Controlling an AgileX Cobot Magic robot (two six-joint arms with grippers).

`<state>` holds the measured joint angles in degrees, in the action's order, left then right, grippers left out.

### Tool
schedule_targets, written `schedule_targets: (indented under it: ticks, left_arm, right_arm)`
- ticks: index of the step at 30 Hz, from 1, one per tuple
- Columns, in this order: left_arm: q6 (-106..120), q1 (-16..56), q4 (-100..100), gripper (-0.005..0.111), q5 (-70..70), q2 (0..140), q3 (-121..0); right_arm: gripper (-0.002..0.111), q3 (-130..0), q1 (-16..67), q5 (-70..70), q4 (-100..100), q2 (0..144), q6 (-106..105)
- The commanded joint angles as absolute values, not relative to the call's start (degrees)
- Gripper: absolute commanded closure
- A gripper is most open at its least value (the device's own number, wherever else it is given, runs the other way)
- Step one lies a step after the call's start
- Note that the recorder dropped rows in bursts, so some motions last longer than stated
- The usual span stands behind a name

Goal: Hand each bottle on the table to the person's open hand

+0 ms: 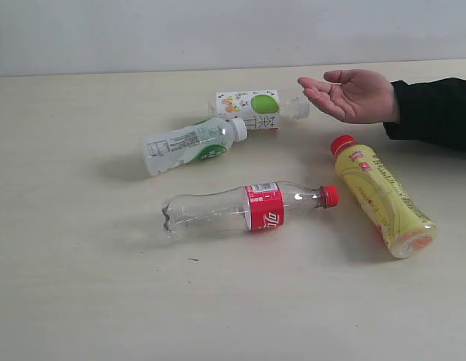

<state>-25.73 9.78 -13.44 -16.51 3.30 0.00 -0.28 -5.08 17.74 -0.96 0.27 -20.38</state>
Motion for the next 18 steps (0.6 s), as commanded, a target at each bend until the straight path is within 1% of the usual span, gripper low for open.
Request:
schedule_targets:
  ticks: [1, 18]
  left_arm:
    - [-25.56, 9.68, -13.35, 0.107, -16.50, 3.15, 0.00]
    - [-25.56, 9.68, -13.35, 0.107, -16.50, 3.15, 0.00]
  right_arm:
    - [0.108, 0.00, -5.40, 17.47, -1.45, 0.00, -20.78]
    - [0.108, 0.00, -5.40, 17.17, -1.45, 0.00, -20.78]
